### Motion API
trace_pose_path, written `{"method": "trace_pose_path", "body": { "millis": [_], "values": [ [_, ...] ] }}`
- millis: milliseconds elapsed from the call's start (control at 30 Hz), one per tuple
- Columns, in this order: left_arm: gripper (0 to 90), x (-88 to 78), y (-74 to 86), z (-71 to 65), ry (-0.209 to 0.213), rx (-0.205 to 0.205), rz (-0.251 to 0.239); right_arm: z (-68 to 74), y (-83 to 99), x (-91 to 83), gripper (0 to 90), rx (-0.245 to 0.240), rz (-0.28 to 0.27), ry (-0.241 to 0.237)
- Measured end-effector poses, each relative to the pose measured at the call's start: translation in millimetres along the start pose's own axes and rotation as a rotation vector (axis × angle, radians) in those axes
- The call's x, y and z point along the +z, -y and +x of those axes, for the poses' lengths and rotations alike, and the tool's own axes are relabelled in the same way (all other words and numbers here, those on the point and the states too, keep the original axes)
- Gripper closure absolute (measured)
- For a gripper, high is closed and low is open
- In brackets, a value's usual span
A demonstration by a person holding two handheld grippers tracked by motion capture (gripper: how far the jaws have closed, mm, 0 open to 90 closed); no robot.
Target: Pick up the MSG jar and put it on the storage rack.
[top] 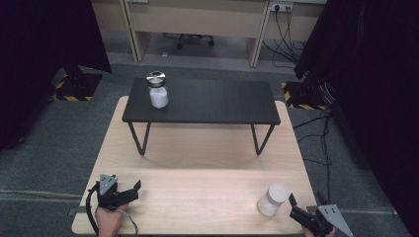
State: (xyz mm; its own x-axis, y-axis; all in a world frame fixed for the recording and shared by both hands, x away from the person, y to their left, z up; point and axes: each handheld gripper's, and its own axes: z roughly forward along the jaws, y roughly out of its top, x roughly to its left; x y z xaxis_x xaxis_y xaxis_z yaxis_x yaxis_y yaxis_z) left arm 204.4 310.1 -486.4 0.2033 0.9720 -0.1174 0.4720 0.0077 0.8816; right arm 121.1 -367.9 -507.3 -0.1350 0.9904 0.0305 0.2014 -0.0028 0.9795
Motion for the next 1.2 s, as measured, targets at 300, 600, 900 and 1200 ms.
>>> {"method": "trace_pose_path", "body": {
  "millis": [300, 600, 900, 1200],
  "values": [
    [0.0, 0.7, -1.1, -0.1, 0.003, 0.005, 0.008, -7.0, -4.8, -5.1, 0.8, -0.021, 0.009, -0.092],
    [0.0, 1.4, -2.4, -0.1, 0.012, 0.015, 0.018, -5.6, -5.0, -7.8, 1.2, -0.039, 0.001, -0.142],
    [0.0, 1.8, -2.9, -0.6, 0.011, 0.018, 0.022, -6.5, -1.8, -15.1, 1.1, -0.037, -0.007, -0.175],
    [0.0, 1.6, -2.7, -0.9, 0.011, 0.02, 0.021, -8.4, -2.1, -17.3, 1.1, -0.033, -0.017, -0.23]
  ]
}}
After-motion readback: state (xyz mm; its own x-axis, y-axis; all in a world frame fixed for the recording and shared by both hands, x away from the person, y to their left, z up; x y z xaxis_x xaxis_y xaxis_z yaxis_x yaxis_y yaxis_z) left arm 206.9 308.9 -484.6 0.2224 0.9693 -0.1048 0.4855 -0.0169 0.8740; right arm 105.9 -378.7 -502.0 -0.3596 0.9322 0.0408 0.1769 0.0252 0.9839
